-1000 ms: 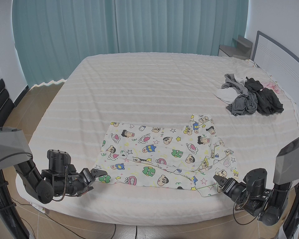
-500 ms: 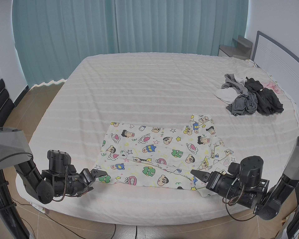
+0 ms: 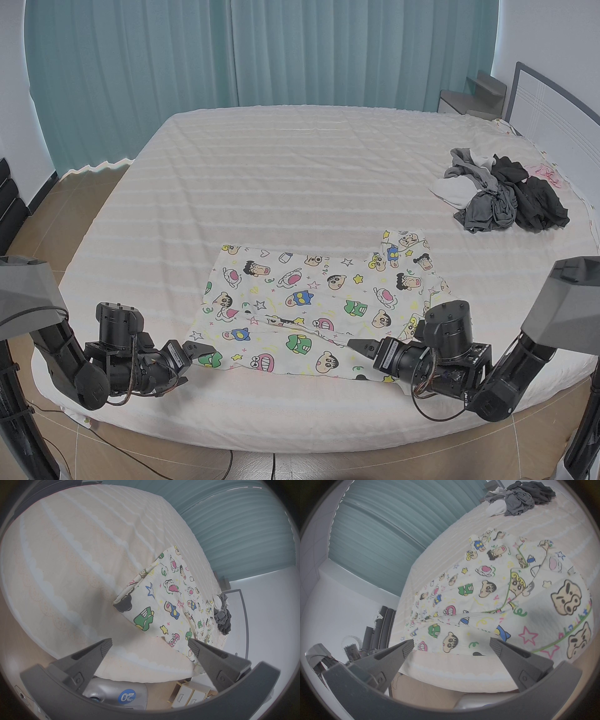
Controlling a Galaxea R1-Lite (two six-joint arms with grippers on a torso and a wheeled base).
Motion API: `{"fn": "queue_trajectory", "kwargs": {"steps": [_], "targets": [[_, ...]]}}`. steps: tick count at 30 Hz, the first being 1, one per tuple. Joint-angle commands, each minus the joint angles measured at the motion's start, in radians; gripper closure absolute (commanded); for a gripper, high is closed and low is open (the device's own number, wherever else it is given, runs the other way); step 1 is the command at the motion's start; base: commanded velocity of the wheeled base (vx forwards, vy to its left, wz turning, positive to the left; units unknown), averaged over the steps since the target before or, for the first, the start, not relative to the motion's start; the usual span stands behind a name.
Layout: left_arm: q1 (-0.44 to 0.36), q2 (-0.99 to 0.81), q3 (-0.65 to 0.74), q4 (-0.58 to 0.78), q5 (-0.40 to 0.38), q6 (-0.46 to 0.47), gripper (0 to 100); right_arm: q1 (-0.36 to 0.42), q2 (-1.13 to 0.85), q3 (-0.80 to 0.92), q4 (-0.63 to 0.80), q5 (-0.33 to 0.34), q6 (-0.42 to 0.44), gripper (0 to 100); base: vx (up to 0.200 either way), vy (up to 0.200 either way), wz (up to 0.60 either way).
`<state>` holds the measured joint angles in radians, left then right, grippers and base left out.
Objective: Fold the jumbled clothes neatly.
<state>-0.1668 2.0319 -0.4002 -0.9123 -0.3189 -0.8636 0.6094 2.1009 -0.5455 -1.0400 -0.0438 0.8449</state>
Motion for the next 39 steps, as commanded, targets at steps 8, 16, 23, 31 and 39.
{"fn": "queue_trajectory", "kwargs": {"steps": [8, 16, 23, 31, 39], "targets": [[-0.003, 0.002, 0.004, 0.000, 0.000, 0.002, 0, 0.007, 0.113, -0.073, 0.008, -0.001, -0.038, 0, 0.000, 0.000, 0.00], [-0.003, 0.004, 0.004, 0.000, 0.000, 0.000, 0, 0.012, 0.165, -0.185, 0.118, -0.011, -0.064, 0, 0.000, 0.000, 0.00], [-0.003, 0.004, 0.004, 0.000, 0.000, 0.000, 0, -0.008, 0.203, -0.313, 0.196, -0.076, -0.109, 0, 0.000, 0.000, 0.00], [-0.003, 0.004, 0.004, 0.000, 0.000, 0.002, 0, -0.026, 0.206, -0.404, 0.227, -0.137, -0.153, 0, 0.000, 0.000, 0.00], [-0.003, 0.004, 0.003, 0.000, 0.000, 0.002, 0, -0.023, 0.186, -0.387, 0.225, -0.149, -0.159, 0, 0.000, 0.000, 0.00]]}}
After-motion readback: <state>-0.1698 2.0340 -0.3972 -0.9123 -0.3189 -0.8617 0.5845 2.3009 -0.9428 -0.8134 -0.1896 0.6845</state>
